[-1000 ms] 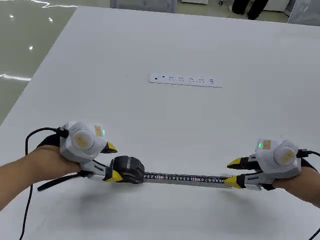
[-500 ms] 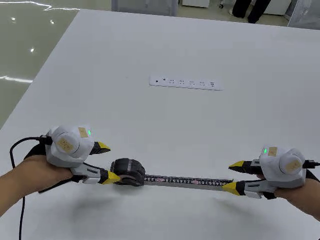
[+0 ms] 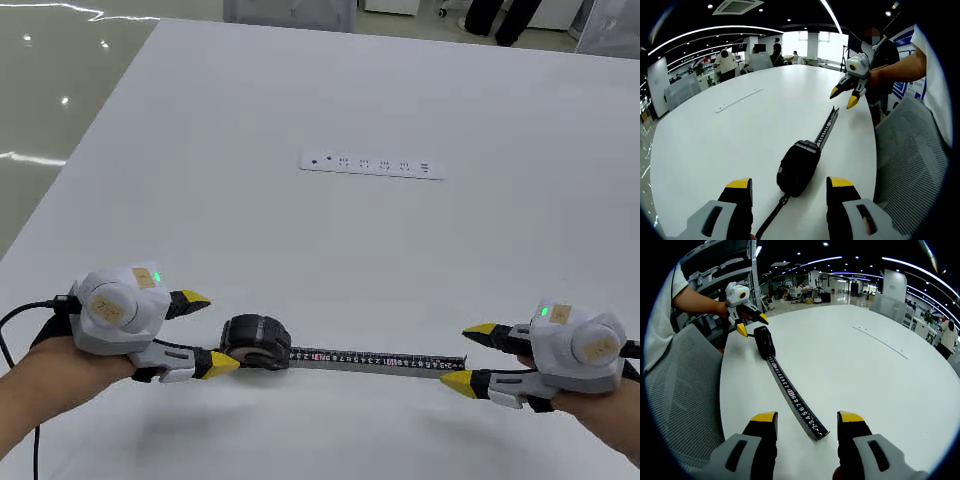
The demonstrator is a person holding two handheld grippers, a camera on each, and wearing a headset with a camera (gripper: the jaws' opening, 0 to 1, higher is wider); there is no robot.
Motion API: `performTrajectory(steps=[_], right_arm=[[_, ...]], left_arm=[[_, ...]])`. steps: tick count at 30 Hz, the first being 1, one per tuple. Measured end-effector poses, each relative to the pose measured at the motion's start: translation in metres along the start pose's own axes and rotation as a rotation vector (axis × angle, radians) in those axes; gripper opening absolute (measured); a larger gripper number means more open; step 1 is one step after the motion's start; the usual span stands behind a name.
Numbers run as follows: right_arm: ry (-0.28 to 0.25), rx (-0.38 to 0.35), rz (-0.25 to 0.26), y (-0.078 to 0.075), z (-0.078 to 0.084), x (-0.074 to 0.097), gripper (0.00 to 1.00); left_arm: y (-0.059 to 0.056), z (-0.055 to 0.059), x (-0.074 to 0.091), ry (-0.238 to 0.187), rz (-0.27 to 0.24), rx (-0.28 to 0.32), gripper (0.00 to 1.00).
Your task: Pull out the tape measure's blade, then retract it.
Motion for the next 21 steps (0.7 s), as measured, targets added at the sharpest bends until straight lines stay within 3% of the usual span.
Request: performTrajectory(steps=[21], right_arm=[[-0.086, -0.052, 0.042, 0.027, -0.003, 0.008, 0.55]], left_arm=[[-0.014, 0.023, 0.022, -0.032, -0.082, 0.101, 0.62]])
Point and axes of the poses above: the centre of the closed fingertips' face, and the gripper's own axes: x roughly backward along the fingers, y roughly to its left, z roughly out of its underside, the point moved 4 cm from there along x, roughly backward along the fingers, and after that the axes turned 2 degrees about -x, right-handed, at the moved point
